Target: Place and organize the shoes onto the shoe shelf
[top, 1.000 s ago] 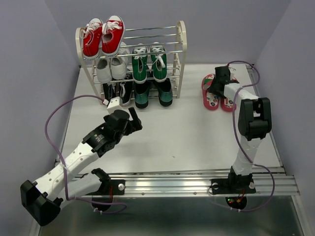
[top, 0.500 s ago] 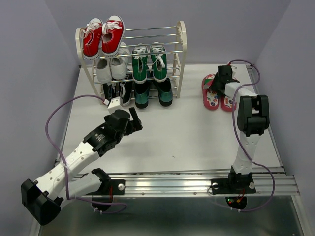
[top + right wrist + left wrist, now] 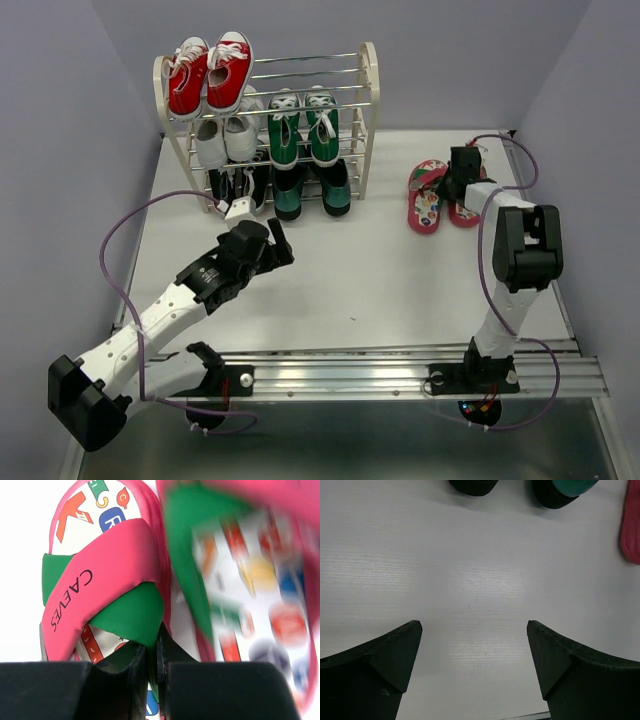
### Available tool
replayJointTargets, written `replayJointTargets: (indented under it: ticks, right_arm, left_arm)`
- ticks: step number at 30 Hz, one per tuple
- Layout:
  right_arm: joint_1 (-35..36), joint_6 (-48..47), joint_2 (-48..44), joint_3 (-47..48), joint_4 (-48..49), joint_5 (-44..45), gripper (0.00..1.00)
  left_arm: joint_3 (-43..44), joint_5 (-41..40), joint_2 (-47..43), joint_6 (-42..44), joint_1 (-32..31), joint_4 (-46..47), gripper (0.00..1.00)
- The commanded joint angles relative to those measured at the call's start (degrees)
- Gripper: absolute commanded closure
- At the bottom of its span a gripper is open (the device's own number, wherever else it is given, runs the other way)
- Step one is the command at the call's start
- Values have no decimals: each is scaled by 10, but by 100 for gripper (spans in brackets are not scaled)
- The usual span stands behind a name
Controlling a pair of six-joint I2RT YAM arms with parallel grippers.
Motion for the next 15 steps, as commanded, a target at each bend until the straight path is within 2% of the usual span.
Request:
replayJointTargets:
  ticks: [1, 9, 12, 15]
  right_arm:
    - [-2, 78, -103, -96, 20, -39, 97]
    - [87, 131, -283, -257, -16, -36, 96]
    - [144, 179, -341, -324, -17, -46, 95]
    - [206, 268, -391, -404, 37, -62, 95]
  left_arm:
    - [16, 23, 3, 12, -1, 39, 1]
    - [16, 45, 29, 27, -13, 69, 1]
    - [12, 52, 33, 29, -22, 81, 1]
    - [7, 49, 38, 41, -24, 89, 1]
